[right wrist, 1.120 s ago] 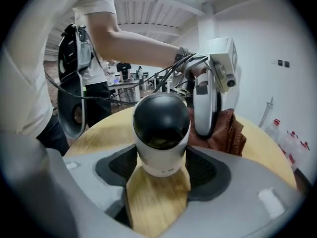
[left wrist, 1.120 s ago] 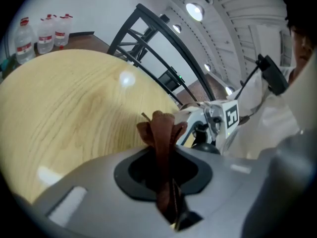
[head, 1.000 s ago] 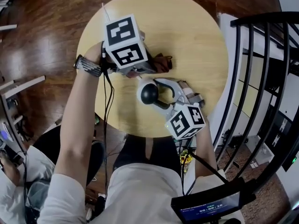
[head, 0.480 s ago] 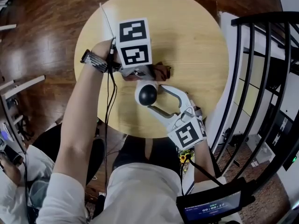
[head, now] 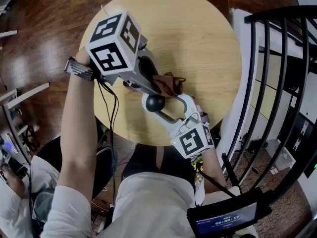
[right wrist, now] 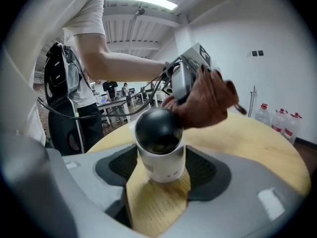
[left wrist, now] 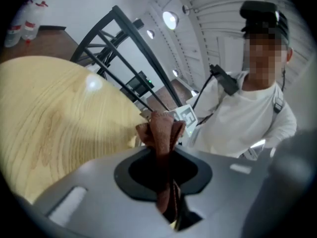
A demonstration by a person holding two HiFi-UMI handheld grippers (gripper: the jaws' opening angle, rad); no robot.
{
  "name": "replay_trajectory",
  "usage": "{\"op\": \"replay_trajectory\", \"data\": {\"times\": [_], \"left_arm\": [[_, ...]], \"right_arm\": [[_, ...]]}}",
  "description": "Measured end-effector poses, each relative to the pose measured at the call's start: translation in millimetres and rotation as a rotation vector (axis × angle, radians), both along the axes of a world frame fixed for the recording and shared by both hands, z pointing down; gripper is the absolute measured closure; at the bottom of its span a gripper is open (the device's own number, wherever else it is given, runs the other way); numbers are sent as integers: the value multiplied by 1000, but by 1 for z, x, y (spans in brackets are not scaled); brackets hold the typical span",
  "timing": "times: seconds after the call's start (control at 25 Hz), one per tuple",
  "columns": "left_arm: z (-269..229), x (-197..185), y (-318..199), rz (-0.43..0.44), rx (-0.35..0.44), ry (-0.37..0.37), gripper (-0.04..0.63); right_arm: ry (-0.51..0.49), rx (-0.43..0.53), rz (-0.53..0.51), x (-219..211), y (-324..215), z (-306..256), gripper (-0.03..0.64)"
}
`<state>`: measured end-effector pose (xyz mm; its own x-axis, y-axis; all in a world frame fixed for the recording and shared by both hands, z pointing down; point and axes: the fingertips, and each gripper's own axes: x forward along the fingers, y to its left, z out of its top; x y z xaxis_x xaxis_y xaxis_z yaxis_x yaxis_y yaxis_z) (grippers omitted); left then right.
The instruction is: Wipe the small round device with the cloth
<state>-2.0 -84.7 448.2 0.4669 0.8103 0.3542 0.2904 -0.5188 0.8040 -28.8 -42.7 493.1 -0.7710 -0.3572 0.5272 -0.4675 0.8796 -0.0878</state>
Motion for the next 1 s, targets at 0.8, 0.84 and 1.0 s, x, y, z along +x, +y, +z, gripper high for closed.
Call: {"op": "replay_trajectory", "data": {"times": [0.8, 0.84, 1.0], "left_arm": [[17, 20, 2, -123, 994, -261, 528], [15, 22, 4, -122, 1021, -270, 528], [11, 26, 13, -111, 1124, -314, 528]], "right_arm": [[24, 40, 83, 26, -16, 27, 310], [23, 45, 83, 26, -18, 28, 310], [27, 52, 77, 28, -18, 32, 310]]}}
